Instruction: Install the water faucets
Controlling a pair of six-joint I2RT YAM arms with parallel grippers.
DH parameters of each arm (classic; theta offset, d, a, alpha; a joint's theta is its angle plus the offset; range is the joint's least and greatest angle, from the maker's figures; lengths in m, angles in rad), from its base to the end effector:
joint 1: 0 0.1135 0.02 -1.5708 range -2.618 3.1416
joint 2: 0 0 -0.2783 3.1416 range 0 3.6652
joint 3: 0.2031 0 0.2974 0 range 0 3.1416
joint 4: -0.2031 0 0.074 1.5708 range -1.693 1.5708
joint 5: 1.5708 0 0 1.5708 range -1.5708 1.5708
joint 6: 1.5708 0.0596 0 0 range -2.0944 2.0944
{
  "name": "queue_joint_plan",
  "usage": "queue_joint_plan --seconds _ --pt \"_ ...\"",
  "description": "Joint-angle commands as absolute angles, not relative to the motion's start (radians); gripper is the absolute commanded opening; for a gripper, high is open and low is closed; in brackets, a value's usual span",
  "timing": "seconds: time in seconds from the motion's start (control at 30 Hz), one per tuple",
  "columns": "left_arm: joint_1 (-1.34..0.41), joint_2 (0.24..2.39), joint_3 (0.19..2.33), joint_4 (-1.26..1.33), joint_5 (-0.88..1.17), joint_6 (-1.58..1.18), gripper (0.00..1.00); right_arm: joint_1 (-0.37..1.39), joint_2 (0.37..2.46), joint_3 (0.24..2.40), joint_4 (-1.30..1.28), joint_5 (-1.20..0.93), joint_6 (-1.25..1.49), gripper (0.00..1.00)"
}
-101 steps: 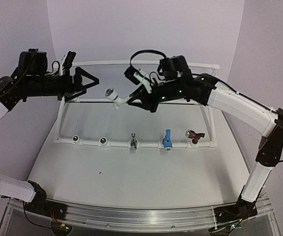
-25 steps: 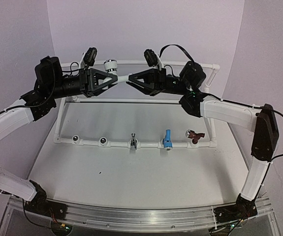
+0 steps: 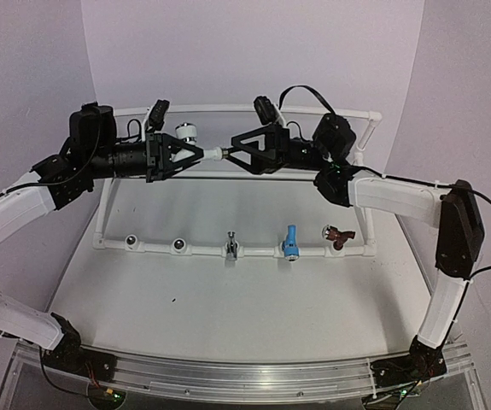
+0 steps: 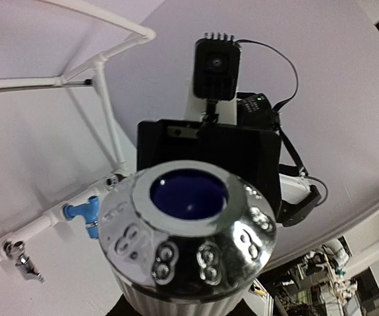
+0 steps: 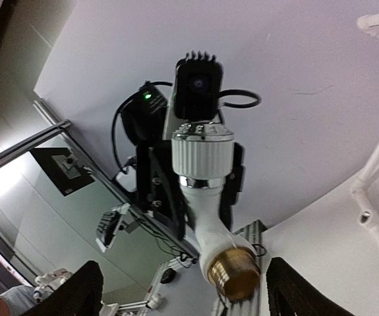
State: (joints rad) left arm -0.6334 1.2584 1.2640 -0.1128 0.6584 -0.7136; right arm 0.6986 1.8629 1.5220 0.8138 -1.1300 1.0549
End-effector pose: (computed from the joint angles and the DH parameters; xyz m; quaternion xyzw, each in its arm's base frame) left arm 0.2572 -0.2341 0.4270 0.1876 0.7121 -0.5824 0.3442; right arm 0.3354 0.3521 0.3844 -0.3714 0.5147 0.7325 0.2461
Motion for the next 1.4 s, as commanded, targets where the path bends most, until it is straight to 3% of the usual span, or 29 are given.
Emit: queue_joint_plan --seconds 0.0,0.07,0.13,0.47,0.73,1.37 --pt "-0.629 1.173 1.335 -0.408 0.41 -0.645 0.0 0.592 1.78 1.56 0.382 -1.041 0.647 0.85" --pt "-0.629 1.16 1.348 -0.518 0.313 -0.635 0.0 0.586 1.75 1.619 0.048 -0.892 0.343 0.9" --pt "-0.629 1.144 1.347 -0.586 0.233 -0.64 0.0 0.586 1.726 1.639 -0.117 -0.775 0.175 0.91" --pt "-0.628 1.16 1.327 -0.765 0.096 -0.71 0.0 0.586 1.525 1.583 -0.649 -0.304 -0.504 0.98" --pt "-0.627 1.203 1.326 -0.745 0.122 -0.719 0.0 0.585 1.453 1.381 -0.743 -0.08 -0.637 0.98" --pt "-0.627 1.197 1.308 -0.733 0.115 -0.713 0.0 0.512 1.684 1.347 -0.765 0.0 -0.701 0.98"
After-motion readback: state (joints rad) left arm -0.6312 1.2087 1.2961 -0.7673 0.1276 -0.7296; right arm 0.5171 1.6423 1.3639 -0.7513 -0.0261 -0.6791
